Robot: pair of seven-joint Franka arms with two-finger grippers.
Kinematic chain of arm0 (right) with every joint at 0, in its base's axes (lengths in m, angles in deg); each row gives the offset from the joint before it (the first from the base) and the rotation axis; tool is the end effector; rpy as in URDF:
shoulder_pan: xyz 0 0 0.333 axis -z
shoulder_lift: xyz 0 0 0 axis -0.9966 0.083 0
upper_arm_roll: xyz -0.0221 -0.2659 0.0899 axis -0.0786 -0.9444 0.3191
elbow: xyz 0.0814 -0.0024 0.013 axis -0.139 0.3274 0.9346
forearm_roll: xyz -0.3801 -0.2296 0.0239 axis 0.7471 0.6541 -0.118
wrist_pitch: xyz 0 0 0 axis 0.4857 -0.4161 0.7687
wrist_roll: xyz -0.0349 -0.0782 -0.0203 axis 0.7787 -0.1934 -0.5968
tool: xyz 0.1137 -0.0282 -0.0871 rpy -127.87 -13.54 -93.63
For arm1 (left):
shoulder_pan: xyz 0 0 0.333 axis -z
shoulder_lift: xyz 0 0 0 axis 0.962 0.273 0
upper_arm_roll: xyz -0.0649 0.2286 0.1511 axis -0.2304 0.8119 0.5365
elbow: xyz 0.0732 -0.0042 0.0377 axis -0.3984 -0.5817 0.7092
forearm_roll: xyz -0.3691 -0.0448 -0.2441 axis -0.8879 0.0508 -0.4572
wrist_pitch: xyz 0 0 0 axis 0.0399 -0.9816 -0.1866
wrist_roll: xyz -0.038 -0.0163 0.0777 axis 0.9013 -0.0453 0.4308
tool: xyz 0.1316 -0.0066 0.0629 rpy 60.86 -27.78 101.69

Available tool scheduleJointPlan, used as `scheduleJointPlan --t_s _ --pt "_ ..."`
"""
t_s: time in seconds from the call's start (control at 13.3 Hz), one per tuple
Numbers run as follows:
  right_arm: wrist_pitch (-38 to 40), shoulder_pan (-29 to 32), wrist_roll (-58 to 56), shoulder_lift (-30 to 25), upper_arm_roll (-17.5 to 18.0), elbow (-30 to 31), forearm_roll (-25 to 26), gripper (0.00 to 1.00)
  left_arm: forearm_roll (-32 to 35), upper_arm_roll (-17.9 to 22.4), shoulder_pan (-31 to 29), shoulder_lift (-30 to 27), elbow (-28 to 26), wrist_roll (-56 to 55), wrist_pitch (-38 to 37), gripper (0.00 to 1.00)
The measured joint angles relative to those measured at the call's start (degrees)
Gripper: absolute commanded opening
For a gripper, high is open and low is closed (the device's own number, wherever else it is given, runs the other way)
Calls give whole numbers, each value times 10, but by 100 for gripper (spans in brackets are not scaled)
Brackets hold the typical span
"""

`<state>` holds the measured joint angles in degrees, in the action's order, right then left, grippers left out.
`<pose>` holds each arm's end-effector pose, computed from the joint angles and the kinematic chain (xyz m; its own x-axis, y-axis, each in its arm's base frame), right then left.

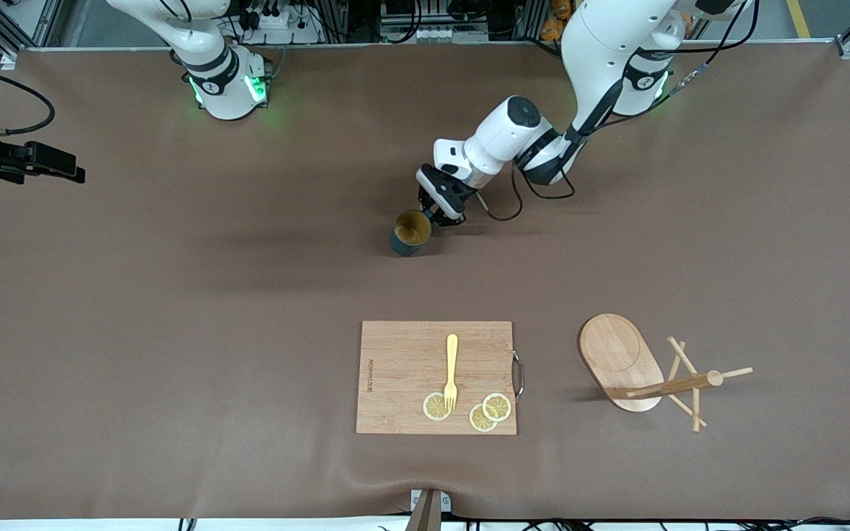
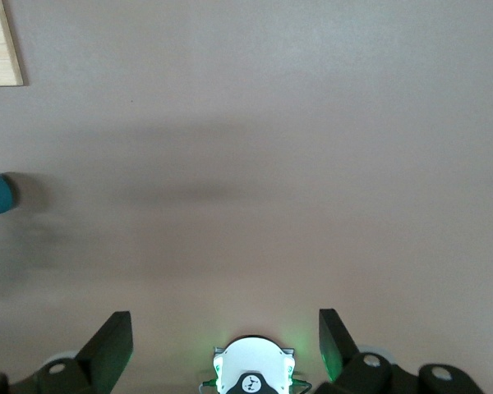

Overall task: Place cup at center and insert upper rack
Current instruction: 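Lift the teal mug off the table with the left gripper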

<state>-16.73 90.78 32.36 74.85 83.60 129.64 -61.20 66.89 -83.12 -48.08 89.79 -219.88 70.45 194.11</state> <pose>0.5850 -0.0191 0.5392 0.9720 -0.0082 -0.2349 -0.0196 -0.9987 -0.0464 0.3477 -0.4861 0.0900 0.6328 -0.5603 0.5344 -0.7456 -0.6271 0.2255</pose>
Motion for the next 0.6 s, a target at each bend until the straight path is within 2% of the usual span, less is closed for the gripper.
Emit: scheduleJointPlan --t_s 0.3,0.6 --pt "0 0 0 2 0 1 0 100 0 0 0 -20 9 -25 0 0" --pt "-1 0 1 2 0 1 0 100 0 -1 0 -33 36 -123 0 0"
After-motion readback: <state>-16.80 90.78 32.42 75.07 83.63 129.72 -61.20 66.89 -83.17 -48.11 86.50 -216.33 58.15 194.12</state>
